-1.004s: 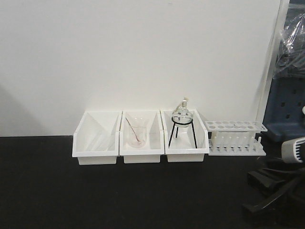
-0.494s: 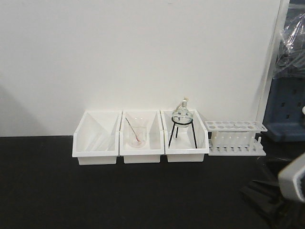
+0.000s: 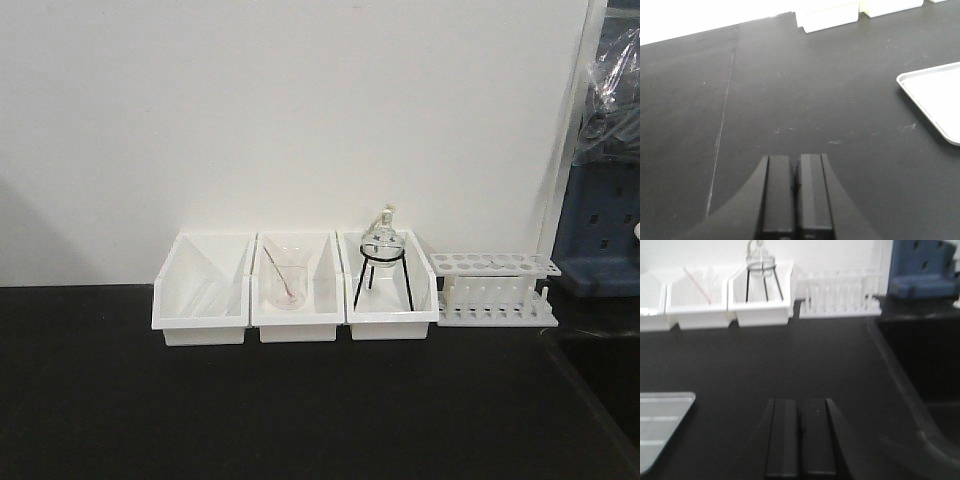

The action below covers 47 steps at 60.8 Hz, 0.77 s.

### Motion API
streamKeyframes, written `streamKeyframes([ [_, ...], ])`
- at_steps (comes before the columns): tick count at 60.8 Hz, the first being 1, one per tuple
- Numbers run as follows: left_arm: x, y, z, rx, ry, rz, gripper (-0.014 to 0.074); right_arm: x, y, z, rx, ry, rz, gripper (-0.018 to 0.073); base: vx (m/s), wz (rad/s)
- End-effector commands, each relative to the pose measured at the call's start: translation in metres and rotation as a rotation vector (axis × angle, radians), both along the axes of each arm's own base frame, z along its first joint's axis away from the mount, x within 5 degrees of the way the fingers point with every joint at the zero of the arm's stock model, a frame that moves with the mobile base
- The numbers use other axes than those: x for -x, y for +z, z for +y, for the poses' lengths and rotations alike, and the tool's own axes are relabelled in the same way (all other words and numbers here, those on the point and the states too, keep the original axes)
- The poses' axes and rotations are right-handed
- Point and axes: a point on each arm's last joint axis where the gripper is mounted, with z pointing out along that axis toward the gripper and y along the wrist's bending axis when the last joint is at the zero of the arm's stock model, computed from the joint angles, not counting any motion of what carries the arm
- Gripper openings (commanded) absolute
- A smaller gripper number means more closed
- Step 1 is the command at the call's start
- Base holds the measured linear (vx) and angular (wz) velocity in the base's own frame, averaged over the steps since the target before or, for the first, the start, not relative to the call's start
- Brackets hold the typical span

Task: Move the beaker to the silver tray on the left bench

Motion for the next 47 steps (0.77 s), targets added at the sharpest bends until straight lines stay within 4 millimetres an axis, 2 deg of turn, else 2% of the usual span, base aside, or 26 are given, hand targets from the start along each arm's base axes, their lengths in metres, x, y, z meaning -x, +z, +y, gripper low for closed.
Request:
streamKeyframes([
  [1,-0.0019,0.0008,-0.0014,0.012,-0.015,-0.068,0.0001,0.0070,0.0066,-0.0008,0.006,-0.006,-0.162,-0.0013,0.00,0.00],
  [47,-0.0020,0.0007,-0.0014,0.012,-0.015,-0.067,0.0001,0.0087,0.0070,-0.0013,-0.001,-0.011,-0.169,-0.0011,0.00,0.00],
])
